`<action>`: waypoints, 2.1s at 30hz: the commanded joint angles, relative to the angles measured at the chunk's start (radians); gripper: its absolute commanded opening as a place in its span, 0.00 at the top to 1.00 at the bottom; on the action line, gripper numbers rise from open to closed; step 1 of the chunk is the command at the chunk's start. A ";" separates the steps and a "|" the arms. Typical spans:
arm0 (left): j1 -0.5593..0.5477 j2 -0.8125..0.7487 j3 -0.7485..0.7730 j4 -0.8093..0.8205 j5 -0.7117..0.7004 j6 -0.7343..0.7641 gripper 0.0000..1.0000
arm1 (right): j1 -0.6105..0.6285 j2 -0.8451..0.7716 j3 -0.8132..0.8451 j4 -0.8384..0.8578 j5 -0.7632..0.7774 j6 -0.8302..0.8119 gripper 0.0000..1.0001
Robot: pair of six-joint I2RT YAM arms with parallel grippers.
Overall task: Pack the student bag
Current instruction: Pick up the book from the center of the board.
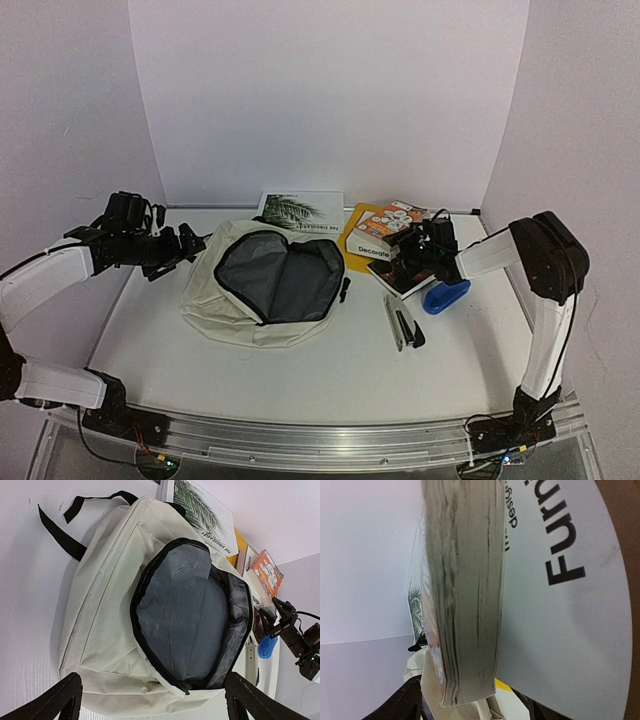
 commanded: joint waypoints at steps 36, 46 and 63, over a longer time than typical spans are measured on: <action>-0.002 0.089 0.172 0.178 0.176 0.010 0.00 | -0.017 -0.334 0.070 -0.073 -0.273 -0.357 1.00; -0.060 0.236 0.272 0.316 0.413 0.019 0.00 | 0.021 -0.528 0.221 -0.588 -0.499 -0.812 1.00; -0.169 0.416 0.468 0.391 0.825 0.075 0.00 | 0.168 -0.670 0.294 -0.722 -0.839 -1.000 1.00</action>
